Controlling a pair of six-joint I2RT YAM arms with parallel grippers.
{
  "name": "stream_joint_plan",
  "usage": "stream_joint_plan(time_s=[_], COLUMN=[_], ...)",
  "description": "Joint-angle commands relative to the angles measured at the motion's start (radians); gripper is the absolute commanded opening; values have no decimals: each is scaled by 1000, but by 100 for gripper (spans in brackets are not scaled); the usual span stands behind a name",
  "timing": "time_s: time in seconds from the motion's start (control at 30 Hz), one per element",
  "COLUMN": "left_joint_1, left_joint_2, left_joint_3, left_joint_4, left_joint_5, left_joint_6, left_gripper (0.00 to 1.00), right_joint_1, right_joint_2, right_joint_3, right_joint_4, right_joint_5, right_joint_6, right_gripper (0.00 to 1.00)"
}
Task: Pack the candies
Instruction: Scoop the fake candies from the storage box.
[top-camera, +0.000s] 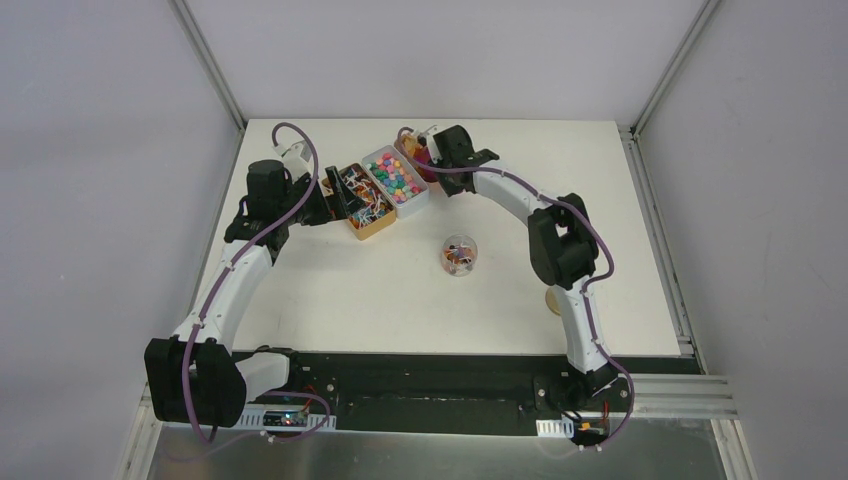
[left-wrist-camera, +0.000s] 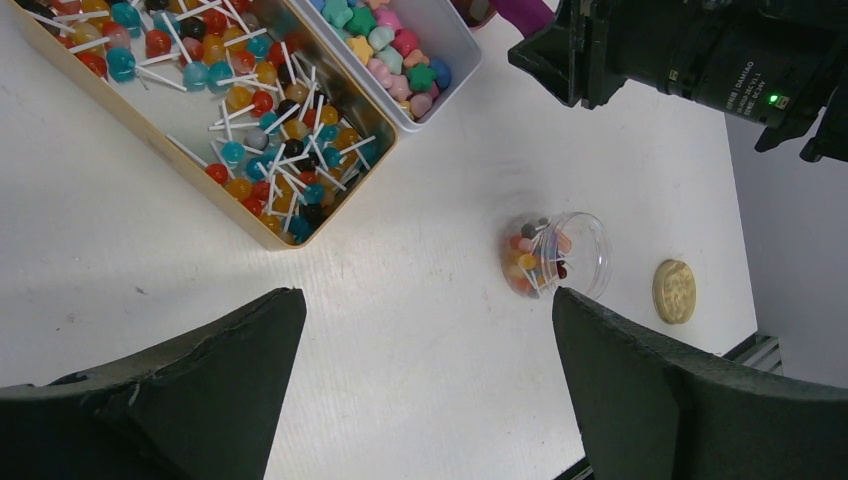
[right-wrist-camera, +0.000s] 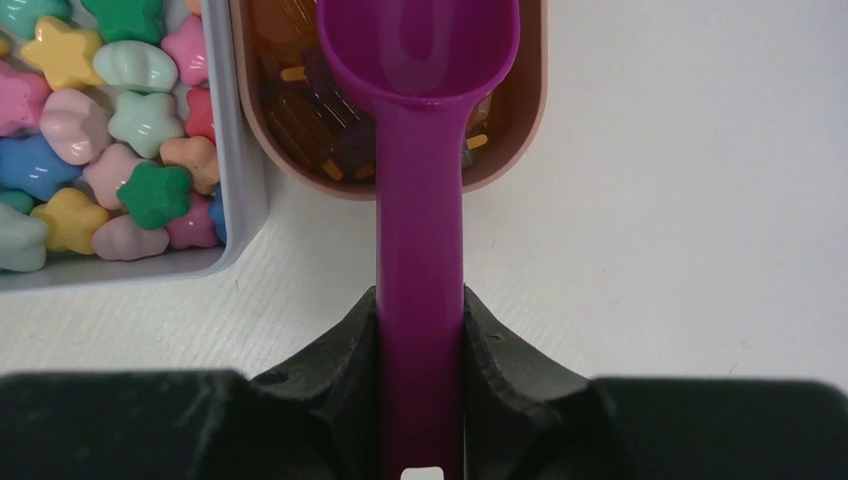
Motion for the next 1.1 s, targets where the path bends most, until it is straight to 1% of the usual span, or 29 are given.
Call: stream_joint_plan(time_s=[0.0,0.6,0.77,1.07], left_joint_1=[-6,-6,-5,-6], left_joint_2=[-24,-16,-17,-23], left_joint_3=[41,41,41,38], left_joint_4=[15,15,15,15], left_joint_5=[-22,-23,-26,-28], left_joint_6=[19,19,19,21], left_gripper=[99,99,99,99], right_joint_1=[4,-18,-27,-31], right_joint_2=[-13,-87,-134,-243], right_joint_3=[-44,-205,-263,-301], right_joint_4=[82,254,319,360], right_joint_5=[-13,-62,-87,-112], right_joint_6=[1,14,24,20], right_gripper=[0,0,0,0])
